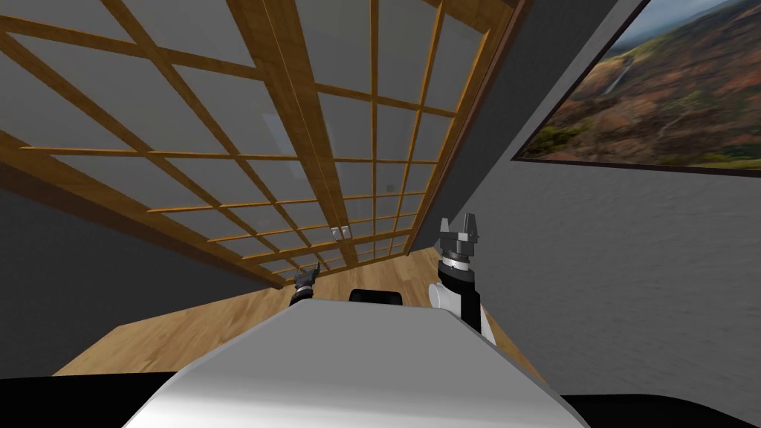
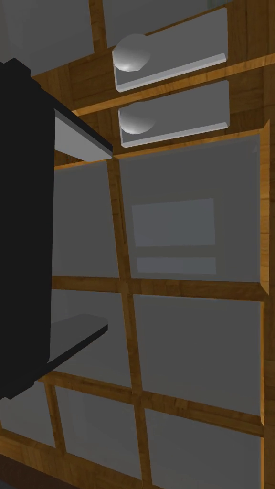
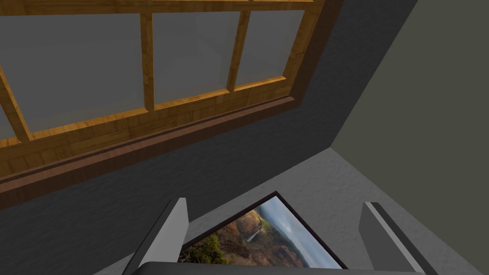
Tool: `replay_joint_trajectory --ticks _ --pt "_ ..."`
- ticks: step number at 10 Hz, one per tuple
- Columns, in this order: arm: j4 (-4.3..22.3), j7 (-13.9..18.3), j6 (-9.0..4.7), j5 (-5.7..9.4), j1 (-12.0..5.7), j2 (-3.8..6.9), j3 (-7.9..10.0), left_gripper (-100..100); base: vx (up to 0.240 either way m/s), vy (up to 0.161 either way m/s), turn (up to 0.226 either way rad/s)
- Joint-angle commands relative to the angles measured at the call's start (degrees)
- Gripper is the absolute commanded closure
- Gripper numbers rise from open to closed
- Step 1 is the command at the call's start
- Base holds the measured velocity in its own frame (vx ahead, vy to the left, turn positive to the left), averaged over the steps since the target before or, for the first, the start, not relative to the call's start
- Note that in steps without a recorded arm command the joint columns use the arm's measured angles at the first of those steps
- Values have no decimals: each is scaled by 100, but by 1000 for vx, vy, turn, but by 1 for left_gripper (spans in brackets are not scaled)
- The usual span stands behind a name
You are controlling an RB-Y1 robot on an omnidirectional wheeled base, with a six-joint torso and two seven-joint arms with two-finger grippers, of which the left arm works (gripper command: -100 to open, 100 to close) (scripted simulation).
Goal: Pull the door open
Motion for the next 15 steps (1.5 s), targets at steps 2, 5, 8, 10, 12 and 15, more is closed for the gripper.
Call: replay_joint_trajectory --ticks 2,5,8,10,12,15 --pt "-65 -4 -10 -17 -193 -63 -70 -100 165 28 -94" --pt "-130 -16 -30 -43 -431 -139 -160 -100 176 47 -102" --pt "-202 -23 -51 -72 -675 -215 -261 -100 194 42 -102" --pt "-293 9 11 -79 -613 -221 -271 -100 80 14 -5" --pt "-293 9 11 -79 -613 -221 -271 100 -14 -12 -20" --pt "-293 9 11 -79 -613 -221 -271 100 -4 -1 0"
